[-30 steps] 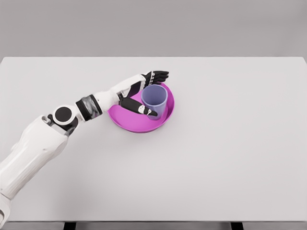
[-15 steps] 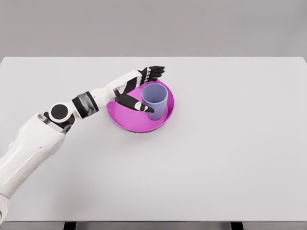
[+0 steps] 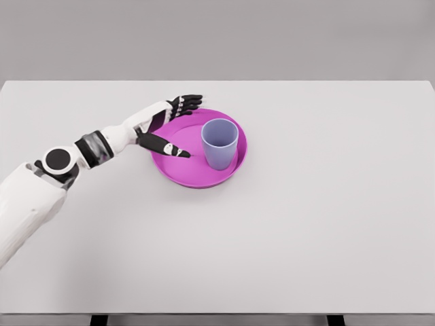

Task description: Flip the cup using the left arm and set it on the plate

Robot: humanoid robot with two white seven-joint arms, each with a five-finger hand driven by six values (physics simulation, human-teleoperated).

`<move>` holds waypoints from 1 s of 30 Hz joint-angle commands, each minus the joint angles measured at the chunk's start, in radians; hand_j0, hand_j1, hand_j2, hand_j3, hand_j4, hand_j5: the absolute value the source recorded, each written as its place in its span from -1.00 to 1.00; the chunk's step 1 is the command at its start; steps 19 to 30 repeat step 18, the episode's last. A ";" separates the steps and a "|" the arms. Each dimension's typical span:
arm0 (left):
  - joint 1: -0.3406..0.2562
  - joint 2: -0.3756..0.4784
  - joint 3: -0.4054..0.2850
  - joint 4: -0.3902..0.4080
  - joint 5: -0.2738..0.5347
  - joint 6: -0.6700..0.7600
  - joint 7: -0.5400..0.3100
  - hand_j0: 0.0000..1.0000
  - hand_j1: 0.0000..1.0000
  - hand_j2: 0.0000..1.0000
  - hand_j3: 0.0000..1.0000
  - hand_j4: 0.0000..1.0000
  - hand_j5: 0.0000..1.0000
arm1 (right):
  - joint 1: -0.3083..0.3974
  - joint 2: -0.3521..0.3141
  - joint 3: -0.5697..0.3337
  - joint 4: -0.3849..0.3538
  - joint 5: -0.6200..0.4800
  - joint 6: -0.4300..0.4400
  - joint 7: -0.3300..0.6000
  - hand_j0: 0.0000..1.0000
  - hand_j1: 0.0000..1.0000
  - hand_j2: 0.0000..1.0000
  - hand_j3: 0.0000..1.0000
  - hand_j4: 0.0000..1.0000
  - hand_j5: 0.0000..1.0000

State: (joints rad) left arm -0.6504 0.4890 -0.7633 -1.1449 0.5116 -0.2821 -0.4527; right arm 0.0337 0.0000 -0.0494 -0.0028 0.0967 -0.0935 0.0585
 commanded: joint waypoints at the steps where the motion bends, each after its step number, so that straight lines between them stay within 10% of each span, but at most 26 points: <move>1: 0.008 0.052 0.032 0.001 0.001 0.000 0.000 1.00 1.00 1.00 1.00 1.00 1.00 | 0.000 0.000 0.000 0.000 0.000 0.000 0.000 1.00 1.00 1.00 1.00 1.00 1.00; 7: 0.121 0.218 0.266 -0.010 -0.140 -0.032 0.002 1.00 1.00 1.00 1.00 1.00 1.00 | 0.000 0.000 0.000 0.000 0.000 0.000 0.000 1.00 1.00 1.00 1.00 1.00 1.00; 11: 0.210 0.284 0.380 -0.009 -0.142 -0.296 0.006 1.00 1.00 1.00 1.00 1.00 1.00 | 0.000 0.000 0.000 0.000 0.000 0.000 0.000 1.00 1.00 1.00 1.00 1.00 1.00; 30: 0.233 0.298 0.404 -0.015 -0.140 -0.304 0.008 1.00 1.00 1.00 1.00 1.00 1.00 | 0.000 0.000 0.000 0.000 0.000 0.000 0.001 1.00 1.00 1.00 1.00 1.00 1.00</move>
